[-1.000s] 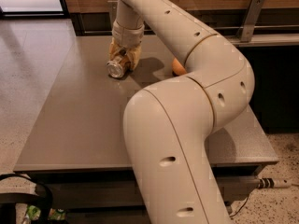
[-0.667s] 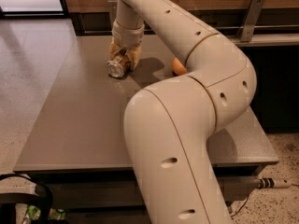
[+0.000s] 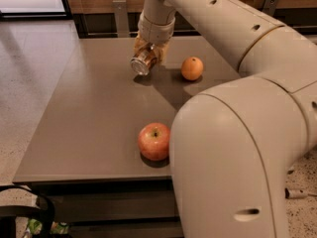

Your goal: Place orange can upright

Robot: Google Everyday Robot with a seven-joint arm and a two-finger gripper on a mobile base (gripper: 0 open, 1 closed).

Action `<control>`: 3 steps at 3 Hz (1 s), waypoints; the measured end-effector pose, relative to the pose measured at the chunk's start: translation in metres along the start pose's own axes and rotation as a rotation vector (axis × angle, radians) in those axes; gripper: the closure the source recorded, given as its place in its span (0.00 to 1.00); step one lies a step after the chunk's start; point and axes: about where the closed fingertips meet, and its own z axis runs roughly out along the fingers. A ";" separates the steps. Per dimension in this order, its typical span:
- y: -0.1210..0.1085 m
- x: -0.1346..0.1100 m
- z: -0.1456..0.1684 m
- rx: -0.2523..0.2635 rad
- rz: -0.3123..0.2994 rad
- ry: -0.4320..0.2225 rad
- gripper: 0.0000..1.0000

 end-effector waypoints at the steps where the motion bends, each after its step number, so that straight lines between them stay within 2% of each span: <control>1: -0.024 -0.001 -0.022 -0.047 0.001 -0.078 1.00; 2: -0.040 -0.009 -0.045 -0.127 -0.038 -0.178 1.00; 3: -0.044 -0.020 -0.076 -0.225 -0.125 -0.295 1.00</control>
Offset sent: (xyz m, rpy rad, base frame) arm -0.0220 -0.0754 0.0656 0.0817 -0.4061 0.0251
